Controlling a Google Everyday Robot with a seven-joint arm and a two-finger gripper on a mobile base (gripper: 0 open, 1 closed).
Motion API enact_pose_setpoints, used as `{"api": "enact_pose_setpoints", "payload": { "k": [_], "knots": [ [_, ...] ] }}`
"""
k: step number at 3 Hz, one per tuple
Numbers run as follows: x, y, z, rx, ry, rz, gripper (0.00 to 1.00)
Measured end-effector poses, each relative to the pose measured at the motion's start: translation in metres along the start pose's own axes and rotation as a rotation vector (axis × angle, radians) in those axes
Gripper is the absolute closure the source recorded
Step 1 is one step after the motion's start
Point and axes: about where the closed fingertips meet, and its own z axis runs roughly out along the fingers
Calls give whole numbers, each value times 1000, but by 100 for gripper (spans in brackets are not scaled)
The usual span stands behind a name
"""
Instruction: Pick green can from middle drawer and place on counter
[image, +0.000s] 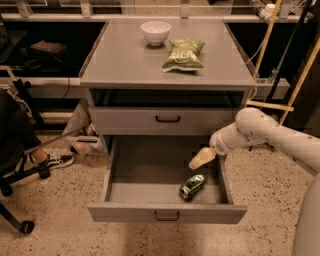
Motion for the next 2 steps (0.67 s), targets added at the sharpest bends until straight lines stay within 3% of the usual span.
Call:
{"api": "enact_pose_setpoints", "payload": {
  "k": [1, 2],
  "knots": [
    [36, -27, 15, 49, -10, 54, 0],
    [41, -30, 20, 54, -11, 62, 0]
  ]
}}
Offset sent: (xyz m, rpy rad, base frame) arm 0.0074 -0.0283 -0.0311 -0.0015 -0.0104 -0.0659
